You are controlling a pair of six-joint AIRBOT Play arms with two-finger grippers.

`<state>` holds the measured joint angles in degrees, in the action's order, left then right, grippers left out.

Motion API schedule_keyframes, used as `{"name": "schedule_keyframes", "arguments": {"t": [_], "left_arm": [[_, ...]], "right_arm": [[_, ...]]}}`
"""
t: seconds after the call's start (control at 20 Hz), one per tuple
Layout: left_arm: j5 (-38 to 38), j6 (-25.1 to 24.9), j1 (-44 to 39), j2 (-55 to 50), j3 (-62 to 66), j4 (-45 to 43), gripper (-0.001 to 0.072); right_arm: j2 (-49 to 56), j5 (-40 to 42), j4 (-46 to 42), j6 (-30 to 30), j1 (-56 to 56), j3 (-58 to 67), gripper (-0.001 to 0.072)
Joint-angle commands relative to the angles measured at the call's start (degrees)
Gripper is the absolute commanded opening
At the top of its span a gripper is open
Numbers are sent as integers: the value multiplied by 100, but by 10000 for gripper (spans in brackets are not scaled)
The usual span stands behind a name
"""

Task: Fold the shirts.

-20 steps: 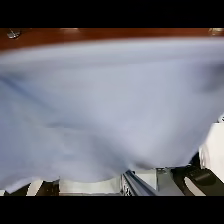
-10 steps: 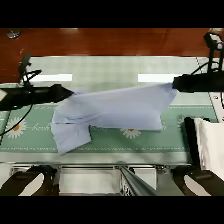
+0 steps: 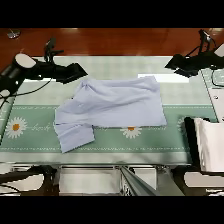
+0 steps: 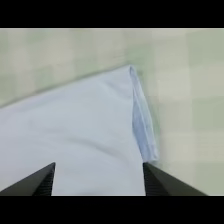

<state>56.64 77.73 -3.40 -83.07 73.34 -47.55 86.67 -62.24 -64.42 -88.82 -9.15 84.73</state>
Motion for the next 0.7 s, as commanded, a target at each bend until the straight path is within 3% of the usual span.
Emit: {"name": "schedule_keyframes", "arguments": {"t": [0.0, 0.05, 0.15, 0.3, 0.5, 0.65], "left_arm": [[1832, 308, 739, -20, 599, -990, 701], [2072, 457, 1069, 258, 264, -1427, 700], [2050, 579, 1725, 1047, -990, -1996, 700], [1587, 693, 3077, 2055, -3049, -1832, 699], [1399, -424, 4365, 2249, -4242, -417, 699], [1054, -1012, 4413, 2022, -4522, -28, 698]], "right_arm": [[9, -1488, -1016, 205, -667, 249, 622], [-197, -1895, -1469, 109, -909, -90, 615], [-942, -1770, -1440, 76, -1414, -1530, 611], [-2271, -756, 46, 708, -1899, -3790, 611], [-3036, -610, 1703, 1438, -1768, -5012, 611], [-3071, -562, 1838, 1478, -1440, -5069, 612]]}}
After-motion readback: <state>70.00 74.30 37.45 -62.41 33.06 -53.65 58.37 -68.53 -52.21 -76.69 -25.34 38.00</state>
